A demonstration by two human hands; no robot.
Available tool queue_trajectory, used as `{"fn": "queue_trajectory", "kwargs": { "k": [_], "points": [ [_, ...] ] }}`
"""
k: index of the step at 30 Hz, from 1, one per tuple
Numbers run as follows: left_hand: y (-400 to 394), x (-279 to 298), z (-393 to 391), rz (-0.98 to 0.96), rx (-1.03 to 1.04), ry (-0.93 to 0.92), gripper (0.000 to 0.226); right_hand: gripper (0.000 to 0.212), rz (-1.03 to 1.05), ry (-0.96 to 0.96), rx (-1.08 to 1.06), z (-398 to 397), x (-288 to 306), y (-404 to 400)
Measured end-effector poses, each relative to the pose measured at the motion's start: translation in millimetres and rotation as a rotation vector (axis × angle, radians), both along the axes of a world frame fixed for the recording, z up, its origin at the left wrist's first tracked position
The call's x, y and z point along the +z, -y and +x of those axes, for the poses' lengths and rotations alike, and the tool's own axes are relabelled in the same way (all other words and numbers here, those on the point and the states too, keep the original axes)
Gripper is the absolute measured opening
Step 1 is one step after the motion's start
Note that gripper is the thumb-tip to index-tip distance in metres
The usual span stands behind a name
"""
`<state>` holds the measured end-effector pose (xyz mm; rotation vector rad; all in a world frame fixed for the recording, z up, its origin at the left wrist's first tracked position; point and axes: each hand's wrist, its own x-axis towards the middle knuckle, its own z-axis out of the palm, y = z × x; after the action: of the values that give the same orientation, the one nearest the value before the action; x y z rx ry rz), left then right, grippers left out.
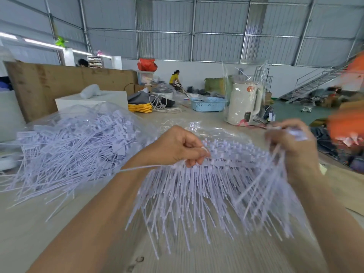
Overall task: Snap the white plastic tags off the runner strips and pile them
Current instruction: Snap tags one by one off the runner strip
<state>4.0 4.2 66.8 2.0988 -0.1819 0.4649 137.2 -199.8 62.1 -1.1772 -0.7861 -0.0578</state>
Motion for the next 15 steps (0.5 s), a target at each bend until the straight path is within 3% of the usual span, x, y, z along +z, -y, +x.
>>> {"fn": "queue_trajectory", "kwargs": {
  "k": [5, 8, 15],
  "points": [
    [-3.5, -15.0, 11.7, -0.078, 0.241, 0.071, 0.007, 0.024, 0.124, -0.386, 0.131, 7.7, -2.4, 1.3],
    [3.9, -20.3, 20.2, 0.021, 0.272, 0.092, 0.014, 0.014, 0.026, -0.382, 0.257, -4.8, -3.3, -8.1],
    [20.4, -17.9, 26.6, 0.232, 0.327, 0.176, 0.052, 0.018, -0.203, -0.239, 0.203, -20.0, -13.1, -32.7]
  ]
}}
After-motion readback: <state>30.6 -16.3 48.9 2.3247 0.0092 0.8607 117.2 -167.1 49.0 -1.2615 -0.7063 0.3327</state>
